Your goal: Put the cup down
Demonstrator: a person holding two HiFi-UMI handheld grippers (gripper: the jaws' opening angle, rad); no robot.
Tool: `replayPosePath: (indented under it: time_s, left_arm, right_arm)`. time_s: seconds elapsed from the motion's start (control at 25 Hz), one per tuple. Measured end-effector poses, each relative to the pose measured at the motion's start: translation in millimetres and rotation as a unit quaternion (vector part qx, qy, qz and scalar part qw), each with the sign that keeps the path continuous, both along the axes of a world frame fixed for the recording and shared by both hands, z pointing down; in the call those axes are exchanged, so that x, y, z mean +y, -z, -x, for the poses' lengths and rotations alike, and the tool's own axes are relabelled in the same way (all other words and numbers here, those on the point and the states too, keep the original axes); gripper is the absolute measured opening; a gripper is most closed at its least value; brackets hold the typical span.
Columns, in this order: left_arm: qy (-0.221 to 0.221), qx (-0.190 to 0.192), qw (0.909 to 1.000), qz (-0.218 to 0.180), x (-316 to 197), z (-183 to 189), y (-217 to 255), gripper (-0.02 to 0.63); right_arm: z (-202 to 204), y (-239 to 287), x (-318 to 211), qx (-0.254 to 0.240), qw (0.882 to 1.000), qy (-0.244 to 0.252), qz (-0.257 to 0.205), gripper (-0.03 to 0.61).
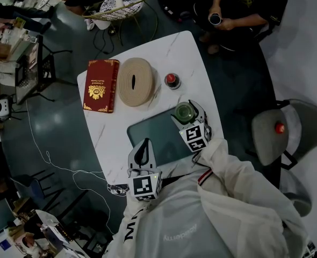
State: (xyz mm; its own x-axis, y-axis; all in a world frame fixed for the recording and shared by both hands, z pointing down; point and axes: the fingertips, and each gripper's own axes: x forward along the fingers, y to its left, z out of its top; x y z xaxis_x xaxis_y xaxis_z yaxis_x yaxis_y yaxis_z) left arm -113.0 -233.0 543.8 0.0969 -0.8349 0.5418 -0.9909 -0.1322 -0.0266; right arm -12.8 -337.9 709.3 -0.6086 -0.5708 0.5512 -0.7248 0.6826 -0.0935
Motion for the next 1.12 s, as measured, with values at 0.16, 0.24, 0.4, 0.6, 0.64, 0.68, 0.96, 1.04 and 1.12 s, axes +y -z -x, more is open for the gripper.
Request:
replayPosePath:
  time_s: [0.16, 0.24, 0.4, 0.6, 0.64, 0.68, 0.96, 1.04, 1.12]
  left_arm:
    - [0.000, 0.001, 1.0000, 0.000, 0.8, -1.9, 0.8, 0.012]
    - [0.000, 0.002, 1.0000, 0.001, 0.9, -2.4, 0.3, 0.012]
    - [0.000, 0.003, 1.0000, 0.002, 2.7, -3.0, -0.4, 0.012]
    - [0.002, 0.003, 1.0000, 0.006, 4.0, -4.6, -0.6, 0.012]
    - [0.002, 0.004, 1.0000, 0.006, 4.2, -4.6, -0.7, 0.012]
    - [0.002, 0.004, 1.0000, 0.006, 4.3, -4.6, -0.8, 0.012]
    - [-0.002, 0.005, 0.9999, 0.011, 6.0, -7.9, -4.7, 0.012]
    - [-0.003, 0.005, 0.9999, 0.011, 6.2, -9.2, -5.0, 0.012]
    - [-0.004, 0.006, 0.9999, 0.011, 5.9, -10.1, -5.6, 0.012]
  right_arm:
    - [-1.3, 0.0, 0.7, 0.000, 1.000, -0.001, 0.003, 0.393]
    - [-1.2, 0.0, 0.5, 0.000, 1.000, -0.002, 0.003, 0.393]
    - [-0.7, 0.5, 0.3, -0.003, 1.000, -0.004, 0.005, 0.393]
    - [-3.0, 0.5, 1.0, -0.004, 1.000, -0.008, 0.011, 0.393]
    - [-2.4, 0.0, 1.7, -0.005, 1.000, -0.007, 0.013, 0.393]
    - [-1.6, -0.6, 2.5, -0.006, 1.000, -0.005, 0.016, 0.393]
    - [-1.4, -1.0, 4.4, -0.003, 1.000, -0.004, 0.015, 0.394]
    - [-1.6, -1.8, 4.2, -0.002, 1.000, -0.004, 0.015, 0.394]
    - [-2.4, -2.3, 3.8, -0.001, 1.000, -0.005, 0.015, 0.394]
